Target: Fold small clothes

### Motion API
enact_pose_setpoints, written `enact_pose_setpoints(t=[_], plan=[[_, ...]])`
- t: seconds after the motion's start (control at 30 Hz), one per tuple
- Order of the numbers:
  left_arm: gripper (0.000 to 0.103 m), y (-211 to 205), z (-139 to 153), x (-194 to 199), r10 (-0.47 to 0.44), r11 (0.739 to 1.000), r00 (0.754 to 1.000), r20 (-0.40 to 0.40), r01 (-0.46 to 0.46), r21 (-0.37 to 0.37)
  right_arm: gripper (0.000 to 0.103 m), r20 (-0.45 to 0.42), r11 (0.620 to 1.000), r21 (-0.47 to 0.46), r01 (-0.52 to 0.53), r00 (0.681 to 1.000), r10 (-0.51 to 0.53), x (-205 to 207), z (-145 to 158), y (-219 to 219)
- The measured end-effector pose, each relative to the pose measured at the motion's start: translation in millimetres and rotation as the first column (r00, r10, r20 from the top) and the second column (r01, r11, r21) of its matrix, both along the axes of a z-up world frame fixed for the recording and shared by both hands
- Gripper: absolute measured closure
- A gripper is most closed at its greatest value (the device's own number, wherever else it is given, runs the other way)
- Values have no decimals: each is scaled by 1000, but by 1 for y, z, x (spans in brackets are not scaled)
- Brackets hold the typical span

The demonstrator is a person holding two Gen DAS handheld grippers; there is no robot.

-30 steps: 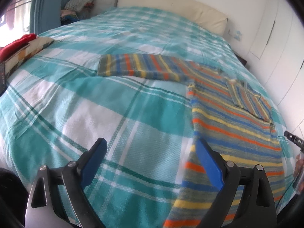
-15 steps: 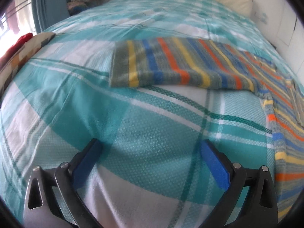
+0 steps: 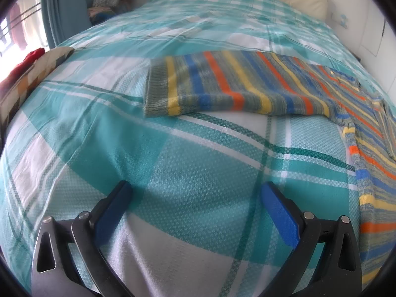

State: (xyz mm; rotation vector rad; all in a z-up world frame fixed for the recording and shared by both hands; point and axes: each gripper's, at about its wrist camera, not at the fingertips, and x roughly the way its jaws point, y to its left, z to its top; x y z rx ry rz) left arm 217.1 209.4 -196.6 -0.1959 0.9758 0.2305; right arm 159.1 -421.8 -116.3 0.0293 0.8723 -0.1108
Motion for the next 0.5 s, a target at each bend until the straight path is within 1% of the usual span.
enact_pose_setpoints(t=[0.5], plan=[[0, 0, 0, 0, 1, 1000, 1000, -1, -1, -1, 10, 7, 1000, 15, -2, 1000, 2, -2, -1, -2]])
